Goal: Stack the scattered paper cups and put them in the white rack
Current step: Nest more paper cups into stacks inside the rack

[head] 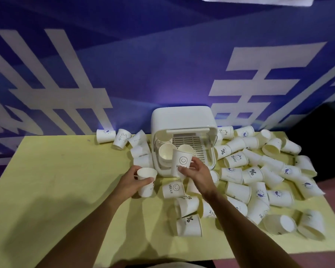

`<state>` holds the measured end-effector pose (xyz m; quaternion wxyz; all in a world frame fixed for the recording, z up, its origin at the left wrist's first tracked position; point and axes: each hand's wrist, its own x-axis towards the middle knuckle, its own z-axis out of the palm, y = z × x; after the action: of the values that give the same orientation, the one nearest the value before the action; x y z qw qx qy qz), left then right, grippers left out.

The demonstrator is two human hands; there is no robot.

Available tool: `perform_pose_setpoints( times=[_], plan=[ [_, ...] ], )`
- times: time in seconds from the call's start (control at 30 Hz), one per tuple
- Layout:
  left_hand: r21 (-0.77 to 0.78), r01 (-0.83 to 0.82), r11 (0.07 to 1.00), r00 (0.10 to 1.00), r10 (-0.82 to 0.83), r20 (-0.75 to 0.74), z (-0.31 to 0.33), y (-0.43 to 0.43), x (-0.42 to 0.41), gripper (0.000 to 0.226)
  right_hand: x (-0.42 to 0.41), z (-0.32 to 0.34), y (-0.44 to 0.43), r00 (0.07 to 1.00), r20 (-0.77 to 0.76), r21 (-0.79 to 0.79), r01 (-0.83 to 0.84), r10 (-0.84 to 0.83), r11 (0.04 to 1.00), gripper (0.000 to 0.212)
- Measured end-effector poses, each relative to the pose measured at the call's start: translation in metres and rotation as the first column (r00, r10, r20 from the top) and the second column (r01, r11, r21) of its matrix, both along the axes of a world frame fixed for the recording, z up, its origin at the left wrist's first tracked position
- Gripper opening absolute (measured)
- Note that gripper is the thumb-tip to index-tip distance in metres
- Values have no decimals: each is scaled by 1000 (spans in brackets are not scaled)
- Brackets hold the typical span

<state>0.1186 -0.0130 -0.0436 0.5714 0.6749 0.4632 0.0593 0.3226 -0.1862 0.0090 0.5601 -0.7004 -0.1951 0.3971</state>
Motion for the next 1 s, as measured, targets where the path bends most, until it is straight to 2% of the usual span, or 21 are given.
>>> perform_pose_setpoints(
  times=[0.17, 0.3, 0.43, 0.77, 1.0],
  plan=[
    [18, 11, 1000, 1000, -12, 10, 8, -11, 11, 51, 29, -2, -4, 980, 166, -33, 113, -106, 993, 32],
    [37, 10, 999, 1000, -10, 12, 16, -15, 20, 55, 44, -6, 8, 961, 243, -19, 140, -131, 990, 53],
    [33, 22, 999, 1000, -22, 7, 20, -19, 25, 54, 51, -16, 22, 941, 318, -19, 128, -115, 992, 64],
    [0, 36, 999, 999, -36, 14, 18, -23, 30, 54, 46, -34, 38, 917, 390, -39, 109, -86, 993, 59],
    [-15, 47, 999, 999, -47, -3, 14, -29, 33, 49, 46, -40, 23, 891, 452, -99, 100, -45, 990, 68]
  ],
)
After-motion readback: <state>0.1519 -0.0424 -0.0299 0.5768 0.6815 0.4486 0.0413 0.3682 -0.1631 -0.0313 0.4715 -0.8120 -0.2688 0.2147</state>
